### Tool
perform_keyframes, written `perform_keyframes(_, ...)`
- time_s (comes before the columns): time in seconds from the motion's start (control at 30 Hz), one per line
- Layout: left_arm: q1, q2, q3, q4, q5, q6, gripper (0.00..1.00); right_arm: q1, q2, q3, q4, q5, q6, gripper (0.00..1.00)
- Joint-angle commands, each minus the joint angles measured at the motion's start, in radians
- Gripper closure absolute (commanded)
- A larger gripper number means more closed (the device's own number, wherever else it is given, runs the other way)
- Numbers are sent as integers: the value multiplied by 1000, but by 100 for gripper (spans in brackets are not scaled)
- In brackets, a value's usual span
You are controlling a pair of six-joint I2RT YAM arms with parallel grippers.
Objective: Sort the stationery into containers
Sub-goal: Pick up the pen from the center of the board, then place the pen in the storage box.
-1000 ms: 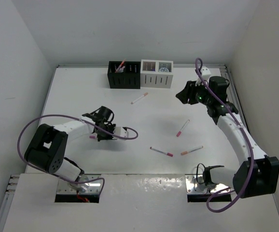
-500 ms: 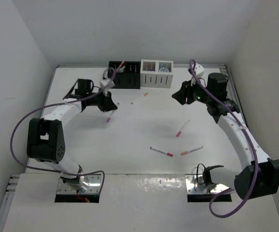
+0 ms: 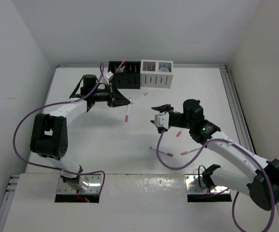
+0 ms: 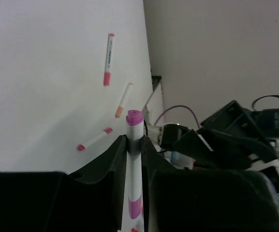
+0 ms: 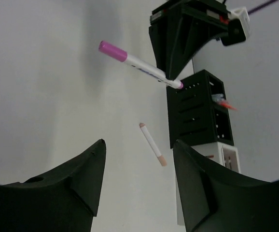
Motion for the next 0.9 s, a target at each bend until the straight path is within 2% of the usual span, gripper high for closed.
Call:
perform_keyframes(0.0,-9,-17,-71,120,75,-276,100,47,19,-112,328,-83,-203,43)
perform_keyframes(0.07,-9,-23,-99,115,69,-283,100,81,54,-175,475,-96,-221,44)
perform_keyframes(0.2,-16,-25,-117,81,46,-286,100,166,128,-207,571,-77,-308,44)
perform_keyframes(0.33,-28,-36,-129,49,27,-283,100,218,228,-237,855,16,-309,44)
perform_keyframes(0.4,-34,-36,-142,53,24,-290,100,238,275,-227,925,52,-312,44)
perform_keyframes(0.57,-37,-17,-139,59,26,-289,100,247,295,-195,884,27,-302,45)
perform_keyframes(0.77,-37,-6,-123,53,32,-284,100,255,285,-152,686,12,-370,48)
perform_keyframes(0.87,-39,-8,-123,53,31,-289,100,255,285,-151,639,9,-399,49)
